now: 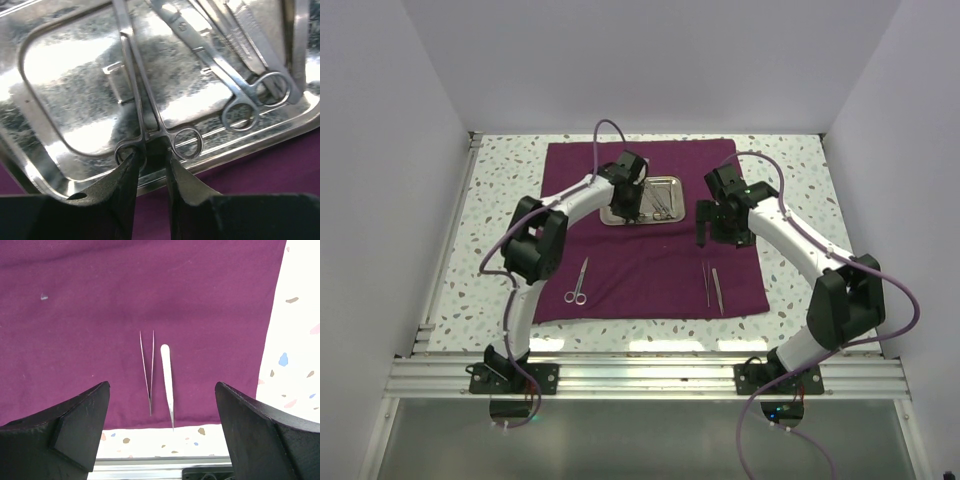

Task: Open and lay out the surgical kit
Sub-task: Pick up the medical item from the container.

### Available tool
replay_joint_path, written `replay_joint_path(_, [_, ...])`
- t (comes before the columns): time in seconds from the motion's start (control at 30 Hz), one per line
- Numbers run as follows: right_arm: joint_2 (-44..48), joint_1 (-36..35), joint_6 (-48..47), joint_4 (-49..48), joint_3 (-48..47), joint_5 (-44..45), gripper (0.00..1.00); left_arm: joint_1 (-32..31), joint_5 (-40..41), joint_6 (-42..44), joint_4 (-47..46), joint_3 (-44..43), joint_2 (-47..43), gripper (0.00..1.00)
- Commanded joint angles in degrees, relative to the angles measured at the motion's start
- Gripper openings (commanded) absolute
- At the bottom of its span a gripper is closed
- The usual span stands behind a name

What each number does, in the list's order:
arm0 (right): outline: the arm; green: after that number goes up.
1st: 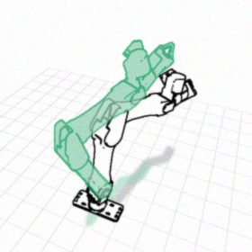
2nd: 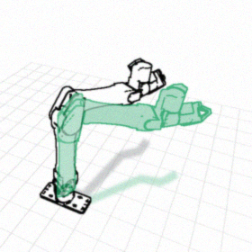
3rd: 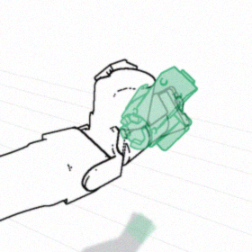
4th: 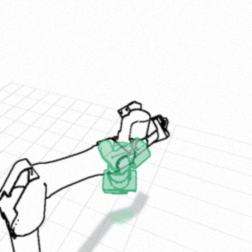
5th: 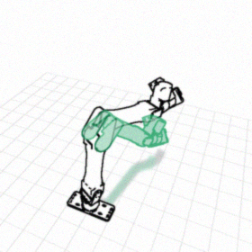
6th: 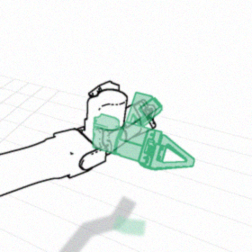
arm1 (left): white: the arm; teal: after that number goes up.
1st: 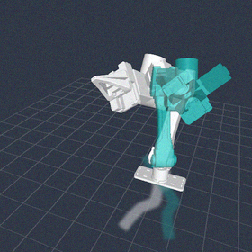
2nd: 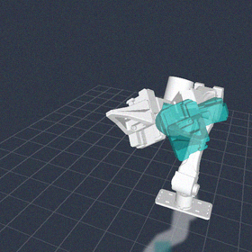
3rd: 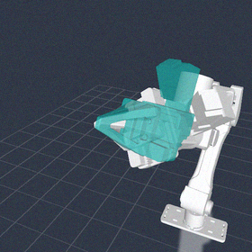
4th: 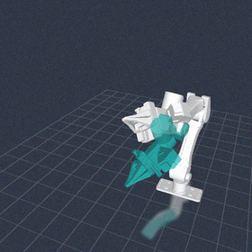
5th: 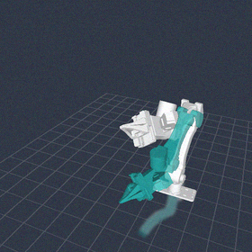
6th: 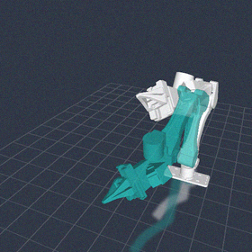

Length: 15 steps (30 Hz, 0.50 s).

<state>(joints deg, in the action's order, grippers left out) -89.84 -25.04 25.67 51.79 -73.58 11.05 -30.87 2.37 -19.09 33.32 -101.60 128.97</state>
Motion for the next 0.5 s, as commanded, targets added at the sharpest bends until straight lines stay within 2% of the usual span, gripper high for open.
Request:
replay_joint_path(0.0, [-0.86,0.34,-0.89,-1.17,-0.33,0.9,0.9,1.08,2.28,2.48,4.38,3.52,1.11,0.31])
replay_joint_path(0.2, [-0.95,0.51,-0.89,-1.34,-0.51,0.82,0.9,1.08,4.12,2.57,5.35,3.34,2.51,0.27])
replay_joint_path(0.47, [0.37,1.31,-0.89,-1.69,1.24,0.73,0.9,0.99,9.75,1.87,7.72,4.22,6.12,0.16])
